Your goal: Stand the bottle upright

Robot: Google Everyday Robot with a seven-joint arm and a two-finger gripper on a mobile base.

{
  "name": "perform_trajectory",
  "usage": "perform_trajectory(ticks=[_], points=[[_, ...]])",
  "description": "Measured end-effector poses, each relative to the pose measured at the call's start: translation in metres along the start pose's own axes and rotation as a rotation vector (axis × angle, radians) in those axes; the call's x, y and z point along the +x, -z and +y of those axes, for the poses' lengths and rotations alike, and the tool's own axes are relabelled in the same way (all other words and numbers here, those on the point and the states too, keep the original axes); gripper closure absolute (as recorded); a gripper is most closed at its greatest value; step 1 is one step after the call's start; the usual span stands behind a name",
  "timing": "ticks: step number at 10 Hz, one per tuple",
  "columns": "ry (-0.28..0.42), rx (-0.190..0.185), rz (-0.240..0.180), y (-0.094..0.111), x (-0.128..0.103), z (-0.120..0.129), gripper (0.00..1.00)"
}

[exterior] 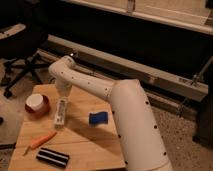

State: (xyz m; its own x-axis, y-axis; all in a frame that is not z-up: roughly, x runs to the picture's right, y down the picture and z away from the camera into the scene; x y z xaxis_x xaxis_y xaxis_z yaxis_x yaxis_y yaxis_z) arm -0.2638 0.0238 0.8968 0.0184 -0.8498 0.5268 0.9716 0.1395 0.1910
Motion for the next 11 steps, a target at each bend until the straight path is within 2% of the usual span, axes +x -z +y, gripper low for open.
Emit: perform_trajectory(ticks=[11], points=[[0.021,0.043,0.064,0.026,0.005,-0.009,0.82]])
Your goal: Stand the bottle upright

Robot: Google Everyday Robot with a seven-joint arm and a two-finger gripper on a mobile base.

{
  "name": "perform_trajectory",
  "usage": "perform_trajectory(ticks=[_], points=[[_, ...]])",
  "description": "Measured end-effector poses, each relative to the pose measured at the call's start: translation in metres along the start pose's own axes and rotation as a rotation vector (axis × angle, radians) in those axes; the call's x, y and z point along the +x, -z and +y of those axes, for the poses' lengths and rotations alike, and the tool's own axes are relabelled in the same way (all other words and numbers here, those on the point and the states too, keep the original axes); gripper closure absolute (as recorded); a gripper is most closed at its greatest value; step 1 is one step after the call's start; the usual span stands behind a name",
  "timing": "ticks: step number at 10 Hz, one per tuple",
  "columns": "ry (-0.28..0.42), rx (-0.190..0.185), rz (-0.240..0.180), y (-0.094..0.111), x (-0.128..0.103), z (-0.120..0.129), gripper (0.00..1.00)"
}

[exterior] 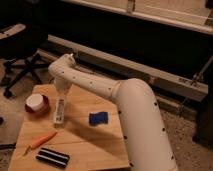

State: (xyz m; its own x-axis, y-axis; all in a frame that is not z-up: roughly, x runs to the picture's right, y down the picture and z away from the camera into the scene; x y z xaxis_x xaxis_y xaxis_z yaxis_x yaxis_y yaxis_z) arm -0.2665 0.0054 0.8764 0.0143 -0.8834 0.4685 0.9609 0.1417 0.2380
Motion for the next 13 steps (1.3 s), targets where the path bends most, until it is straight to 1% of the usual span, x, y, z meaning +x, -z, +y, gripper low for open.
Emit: perform_trajectory(ticks=[2,5,8,13], points=[[0.005,0.000,0.019,0.005,0.004,0.001,0.82],[0.007,0.007,0.038,0.009,0.008,0.005,0.82],[0.010,0.020,0.076,0.016,0.014,0.008,0.82],[0.018,0.037,0.111,0.021,0.016,0.010,0.82]])
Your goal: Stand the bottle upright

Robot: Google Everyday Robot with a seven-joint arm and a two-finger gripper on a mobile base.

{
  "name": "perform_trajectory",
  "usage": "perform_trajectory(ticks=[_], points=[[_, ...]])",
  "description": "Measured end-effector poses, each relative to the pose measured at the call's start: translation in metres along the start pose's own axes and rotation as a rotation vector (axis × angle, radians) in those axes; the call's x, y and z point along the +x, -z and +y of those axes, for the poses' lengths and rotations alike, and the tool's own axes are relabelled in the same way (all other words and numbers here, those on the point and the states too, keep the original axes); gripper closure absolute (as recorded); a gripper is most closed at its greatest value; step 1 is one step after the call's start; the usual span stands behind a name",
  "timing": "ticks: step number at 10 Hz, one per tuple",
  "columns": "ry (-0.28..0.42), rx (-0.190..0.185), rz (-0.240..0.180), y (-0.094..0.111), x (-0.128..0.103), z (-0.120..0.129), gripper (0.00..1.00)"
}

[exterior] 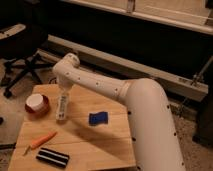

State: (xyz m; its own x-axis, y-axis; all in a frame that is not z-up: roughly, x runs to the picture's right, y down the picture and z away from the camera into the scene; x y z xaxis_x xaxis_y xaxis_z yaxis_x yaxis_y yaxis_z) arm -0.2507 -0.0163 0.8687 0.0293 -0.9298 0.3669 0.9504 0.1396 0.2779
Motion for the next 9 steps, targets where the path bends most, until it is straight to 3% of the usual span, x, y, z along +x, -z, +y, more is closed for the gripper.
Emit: perform_trajectory(ticks=[9], points=[[0.004,0.020,0.076,0.012,0.010,0.004,0.82]])
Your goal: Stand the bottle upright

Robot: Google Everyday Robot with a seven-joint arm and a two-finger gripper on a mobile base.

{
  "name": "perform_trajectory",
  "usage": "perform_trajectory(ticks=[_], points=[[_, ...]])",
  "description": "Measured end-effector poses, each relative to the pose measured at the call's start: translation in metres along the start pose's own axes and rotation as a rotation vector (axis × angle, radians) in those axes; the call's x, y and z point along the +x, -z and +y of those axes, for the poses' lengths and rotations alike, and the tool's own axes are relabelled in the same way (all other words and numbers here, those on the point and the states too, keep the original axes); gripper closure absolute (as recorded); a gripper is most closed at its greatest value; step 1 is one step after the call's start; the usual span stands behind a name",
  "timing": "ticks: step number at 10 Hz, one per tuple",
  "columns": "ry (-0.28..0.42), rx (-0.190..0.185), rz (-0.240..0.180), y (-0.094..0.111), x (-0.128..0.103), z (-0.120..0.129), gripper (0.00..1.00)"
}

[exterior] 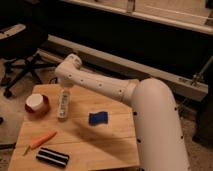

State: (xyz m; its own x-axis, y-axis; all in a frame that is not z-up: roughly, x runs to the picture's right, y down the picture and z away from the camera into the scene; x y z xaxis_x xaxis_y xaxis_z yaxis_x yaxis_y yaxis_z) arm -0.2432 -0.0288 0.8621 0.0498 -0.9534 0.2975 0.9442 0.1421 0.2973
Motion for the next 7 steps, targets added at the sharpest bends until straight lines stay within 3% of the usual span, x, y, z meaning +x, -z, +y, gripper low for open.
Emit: perform_trajectory(ticks=[7], points=[[0.026,0.005,0.084,0.016,0.008,-0.004,0.82]])
